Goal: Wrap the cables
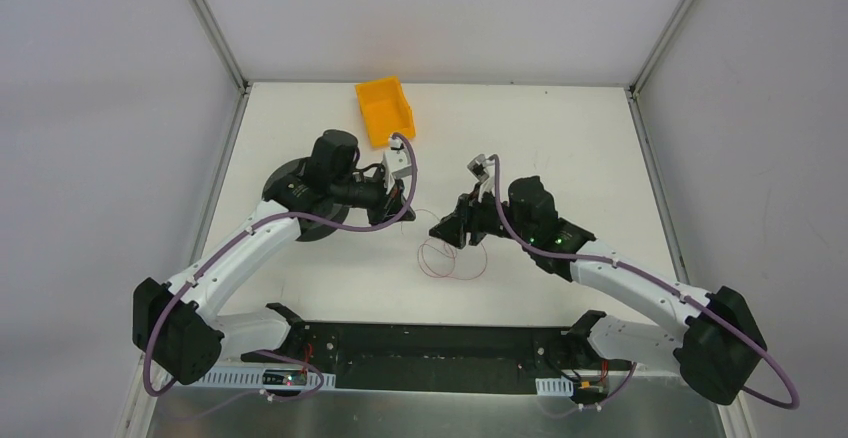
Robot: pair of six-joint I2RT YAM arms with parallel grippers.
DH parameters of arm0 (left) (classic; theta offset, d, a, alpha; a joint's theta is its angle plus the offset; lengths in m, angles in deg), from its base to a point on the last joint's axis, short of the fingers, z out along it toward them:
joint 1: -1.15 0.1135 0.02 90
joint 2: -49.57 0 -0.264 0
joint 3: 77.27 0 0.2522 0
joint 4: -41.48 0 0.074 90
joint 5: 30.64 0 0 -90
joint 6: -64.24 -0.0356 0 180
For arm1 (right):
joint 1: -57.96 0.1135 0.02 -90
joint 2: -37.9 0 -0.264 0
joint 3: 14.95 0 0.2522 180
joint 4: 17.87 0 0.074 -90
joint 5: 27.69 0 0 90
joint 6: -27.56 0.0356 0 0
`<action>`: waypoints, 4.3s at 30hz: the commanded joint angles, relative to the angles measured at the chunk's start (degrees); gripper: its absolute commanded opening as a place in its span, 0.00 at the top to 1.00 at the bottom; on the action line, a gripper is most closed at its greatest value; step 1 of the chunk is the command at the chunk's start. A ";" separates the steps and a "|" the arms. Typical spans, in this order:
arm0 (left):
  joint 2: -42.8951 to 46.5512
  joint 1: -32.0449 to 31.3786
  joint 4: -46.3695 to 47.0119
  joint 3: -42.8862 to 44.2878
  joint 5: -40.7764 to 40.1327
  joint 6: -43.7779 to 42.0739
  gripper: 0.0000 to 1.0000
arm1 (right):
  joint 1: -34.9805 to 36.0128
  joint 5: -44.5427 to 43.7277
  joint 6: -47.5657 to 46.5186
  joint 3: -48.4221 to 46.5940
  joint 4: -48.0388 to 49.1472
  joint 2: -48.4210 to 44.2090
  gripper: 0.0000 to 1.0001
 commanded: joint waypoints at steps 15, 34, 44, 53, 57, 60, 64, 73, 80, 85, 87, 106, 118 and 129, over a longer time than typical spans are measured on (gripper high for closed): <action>4.49 -1.39 3.34 -4.22 -17.68 -13.71 1.00 | -4.48 10.42 10.24 -1.81 5.85 1.12 1.00; 11.99 -1.47 4.45 -14.74 -48.22 -10.76 0.50 | -34.30 -20.77 -6.78 -39.60 -42.43 2.09 1.00; 1.25 -1.78 5.37 -15.94 -55.50 -11.07 0.47 | -33.81 -16.79 -5.11 -39.36 -36.11 0.99 1.00; -7.65 -2.27 9.51 -15.59 -71.20 -14.48 0.48 | -32.77 -7.70 -1.28 -19.90 -26.29 -7.15 1.00; -10.08 -2.27 11.89 -16.24 -73.91 -16.41 0.49 | -32.72 -5.93 -0.52 -16.07 -25.24 -8.86 1.00; -11.36 -2.40 13.83 -16.65 -76.73 -17.15 0.51 | -32.72 -5.48 -0.09 -14.31 -24.83 -9.74 1.00; -12.40 -2.49 17.27 -17.54 -81.42 -18.95 0.58 | -32.73 -5.43 -0.39 -13.72 -24.84 -10.78 1.00; -5.98 -4.51 3.41 -8.14 -83.45 -9.36 1.00 | -32.73 -3.66 -1.32 -11.43 -24.79 -12.94 1.00; 0.25 -4.64 -14.17 4.64 -55.41 -0.38 1.00 | -32.66 -0.45 -4.51 -11.04 -22.74 -15.64 1.00; 0.66 -4.60 -16.75 7.45 -42.89 0.47 1.00 | -32.65 8.57 -9.68 -8.92 -18.12 -17.95 1.00; 0.64 -4.56 -16.85 7.70 -39.13 0.05 1.00 | -32.66 9.36 -10.51 -7.44 -16.32 -19.59 1.00; -1.89 -4.46 -16.96 12.07 -21.93 3.87 1.00 | -31.78 14.41 -21.72 -2.66 -9.78 -22.03 1.00; -0.93 -4.46 -16.90 14.73 -23.17 5.32 0.64 | -29.11 21.64 -33.19 -0.62 -1.01 -16.95 1.00; 3.93 5.44 -16.87 16.78 -19.99 17.63 0.53 | -23.16 32.93 -53.91 -8.44 7.15 0.00 1.00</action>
